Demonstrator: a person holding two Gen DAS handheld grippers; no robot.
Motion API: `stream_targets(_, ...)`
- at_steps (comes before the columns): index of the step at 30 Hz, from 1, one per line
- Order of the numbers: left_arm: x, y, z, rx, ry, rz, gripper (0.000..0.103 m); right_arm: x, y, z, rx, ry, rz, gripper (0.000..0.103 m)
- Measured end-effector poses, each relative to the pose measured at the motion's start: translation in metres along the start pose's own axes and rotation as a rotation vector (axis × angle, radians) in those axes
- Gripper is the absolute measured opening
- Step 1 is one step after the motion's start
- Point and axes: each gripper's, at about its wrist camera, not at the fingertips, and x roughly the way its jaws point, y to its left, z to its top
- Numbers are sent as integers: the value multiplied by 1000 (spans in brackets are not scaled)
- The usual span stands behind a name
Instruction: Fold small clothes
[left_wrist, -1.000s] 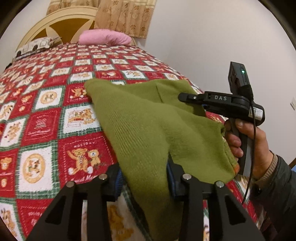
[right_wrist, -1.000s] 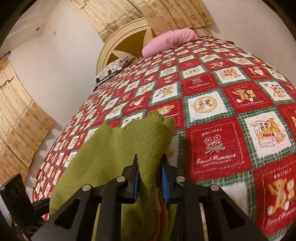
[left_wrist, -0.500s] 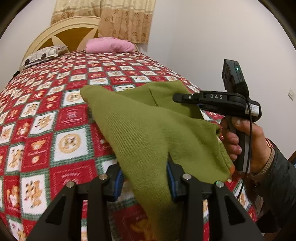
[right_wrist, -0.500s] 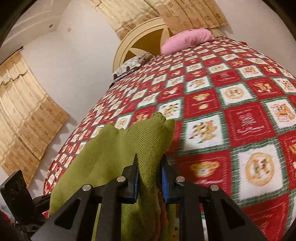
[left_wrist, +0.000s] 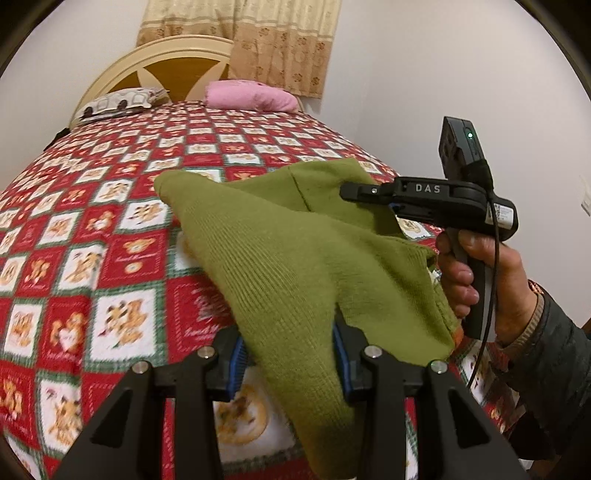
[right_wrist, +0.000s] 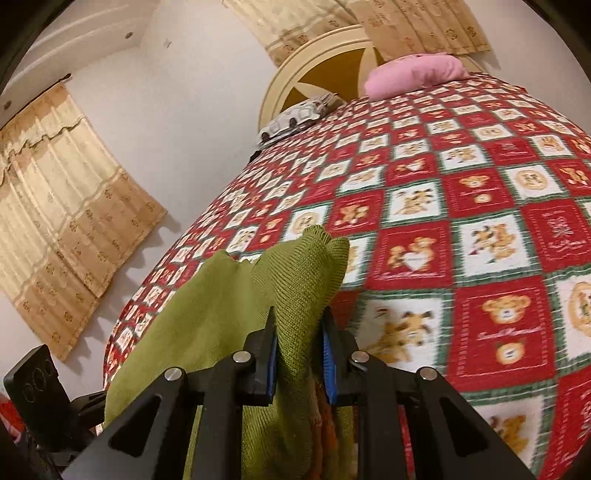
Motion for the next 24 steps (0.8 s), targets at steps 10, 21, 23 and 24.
stream_targets(10,-34,29,-16,-36,-37,49,41,22,46,-11,-41,26,65,19)
stream_targets(21,-65,59,-33,-76,-69,118,41,54,99,-14,-90,63,128,19)
stream_targets(23,-68,65,-34,-82,-72,128,40,60,105,-15,-96,71,136,19)
stream_targets(24,-70,66,-36,-84,-74,131,40,64,109,-14,-100,75,140,19)
